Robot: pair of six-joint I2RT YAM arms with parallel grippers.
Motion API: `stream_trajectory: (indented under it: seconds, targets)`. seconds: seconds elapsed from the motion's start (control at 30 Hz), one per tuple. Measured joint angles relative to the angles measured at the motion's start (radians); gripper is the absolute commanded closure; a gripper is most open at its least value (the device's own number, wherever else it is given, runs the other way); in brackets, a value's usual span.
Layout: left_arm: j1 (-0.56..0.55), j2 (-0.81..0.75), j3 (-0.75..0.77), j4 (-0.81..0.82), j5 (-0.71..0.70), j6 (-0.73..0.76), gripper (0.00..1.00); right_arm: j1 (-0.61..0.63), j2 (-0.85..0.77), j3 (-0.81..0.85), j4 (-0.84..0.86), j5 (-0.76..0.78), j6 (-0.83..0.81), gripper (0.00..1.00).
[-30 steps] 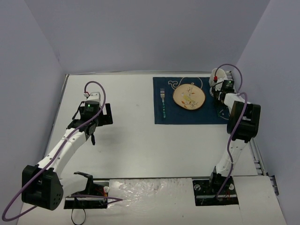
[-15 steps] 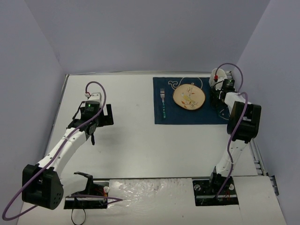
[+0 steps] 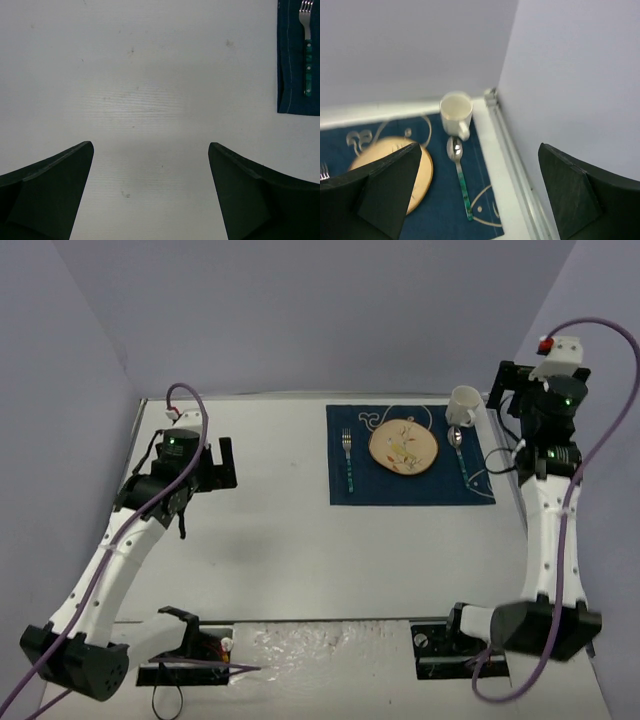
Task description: Set the dinner table for one person
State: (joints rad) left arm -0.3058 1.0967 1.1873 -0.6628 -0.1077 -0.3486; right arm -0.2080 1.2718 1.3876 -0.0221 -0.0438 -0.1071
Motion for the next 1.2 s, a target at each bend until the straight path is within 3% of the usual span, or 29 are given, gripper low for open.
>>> stream_trajectory:
  seconds: [0.3, 0.53, 0.87, 1.2]
  targets:
    - [-0.001, -0.166, 0.083, -0.065, -0.030, 0.024, 0.03, 0.261, -0.377, -0.114, -0.028, 0.305, 0.111, 0.00]
    - [-0.001, -0.345, -0.019, -0.071, -0.082, 0.029, 0.03, 0.394, -0.541, -0.289, -0.128, 0.433, 0.142, 0.00]
    - [-0.001, -0.458, -0.151, -0.101, -0.135, 0.038, 0.03, 0.415, -0.879, -0.433, -0.197, 0.474, 0.187, 0.00]
    - [-0.001, -0.451, -0.217, -0.089, -0.138, 0.027, 0.03, 0.415, -0.917, -0.492, -0.248, 0.475, 0.221, 0.00]
